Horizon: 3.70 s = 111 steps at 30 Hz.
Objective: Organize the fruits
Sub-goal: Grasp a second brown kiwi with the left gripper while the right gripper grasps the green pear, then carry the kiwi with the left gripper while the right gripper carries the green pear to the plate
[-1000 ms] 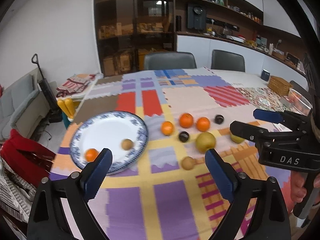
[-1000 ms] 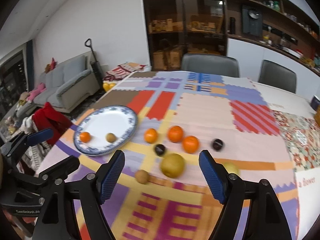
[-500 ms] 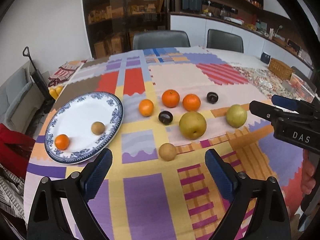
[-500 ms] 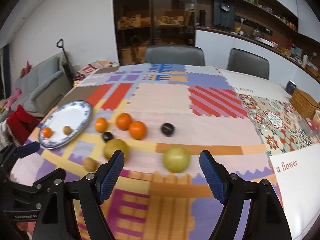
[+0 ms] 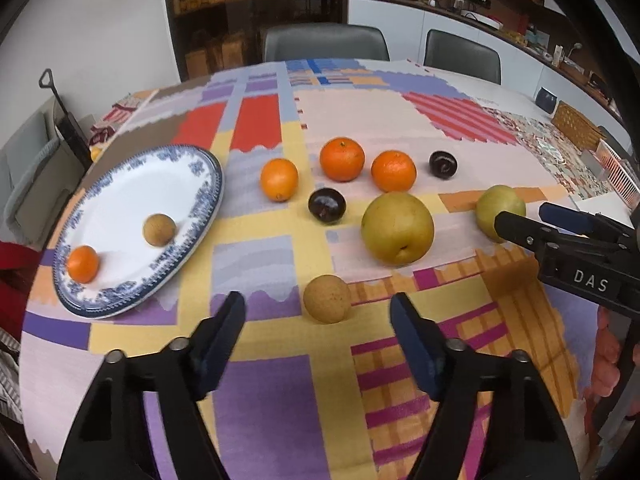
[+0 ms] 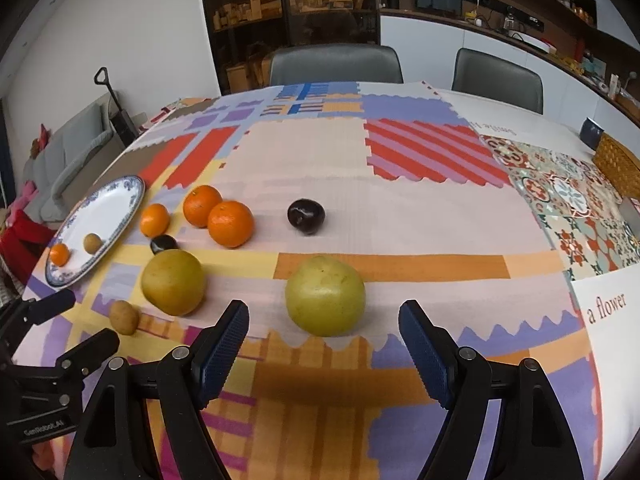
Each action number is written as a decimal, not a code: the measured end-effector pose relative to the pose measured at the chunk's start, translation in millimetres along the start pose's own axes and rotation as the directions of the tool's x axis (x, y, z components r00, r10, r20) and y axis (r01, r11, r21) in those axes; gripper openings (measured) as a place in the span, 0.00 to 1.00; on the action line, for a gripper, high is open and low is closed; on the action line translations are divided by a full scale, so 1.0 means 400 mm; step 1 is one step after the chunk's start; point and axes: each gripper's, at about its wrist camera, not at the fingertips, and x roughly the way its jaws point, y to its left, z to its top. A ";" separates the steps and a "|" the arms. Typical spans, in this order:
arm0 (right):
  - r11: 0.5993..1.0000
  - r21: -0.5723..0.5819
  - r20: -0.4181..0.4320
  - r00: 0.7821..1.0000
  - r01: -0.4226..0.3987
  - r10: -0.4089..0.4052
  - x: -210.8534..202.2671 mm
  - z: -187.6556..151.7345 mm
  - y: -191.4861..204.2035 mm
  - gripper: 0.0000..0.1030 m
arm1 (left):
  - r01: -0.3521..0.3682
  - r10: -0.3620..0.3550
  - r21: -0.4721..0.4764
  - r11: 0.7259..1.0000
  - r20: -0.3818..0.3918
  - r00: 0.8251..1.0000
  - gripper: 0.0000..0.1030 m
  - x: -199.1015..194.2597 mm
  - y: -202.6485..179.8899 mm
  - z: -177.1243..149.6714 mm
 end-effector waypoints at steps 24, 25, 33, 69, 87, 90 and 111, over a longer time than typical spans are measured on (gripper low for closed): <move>1.000 -0.004 -0.041 0.999 -0.031 0.031 0.092 0.004 -0.006 0.49 | 0.059 -0.060 -0.030 0.998 -0.034 0.998 0.27 0.041 0.005 0.013; 0.999 -0.003 -0.040 0.998 -0.042 0.042 0.087 0.002 -0.005 0.49 | 0.062 -0.063 -0.028 0.998 -0.029 0.998 0.27 0.037 0.004 0.014; 0.996 -0.024 -0.018 0.996 -0.087 0.086 0.034 -0.007 0.021 0.49 | 0.072 -0.072 -0.023 0.997 0.011 0.997 0.27 -0.001 0.007 0.017; 0.931 -0.191 0.106 0.936 -0.311 0.335 -0.172 0.084 0.285 0.49 | 0.007 0.018 -0.103 0.995 0.240 0.971 0.27 -0.260 0.190 0.022; 0.898 -0.253 0.052 0.922 -0.359 0.383 -0.102 0.167 0.486 0.49 | -0.068 0.100 -0.136 0.988 0.248 0.964 0.27 -0.244 0.384 0.047; 0.895 -0.252 0.029 0.922 -0.368 0.387 -0.076 0.179 0.514 0.49 | -0.063 0.095 -0.138 0.988 0.235 0.967 0.27 -0.222 0.414 0.054; 0.904 -0.270 -0.155 0.941 -0.333 0.300 0.180 0.255 0.653 0.49 | 0.001 0.005 -0.177 0.984 0.034 0.999 0.27 0.013 0.585 0.138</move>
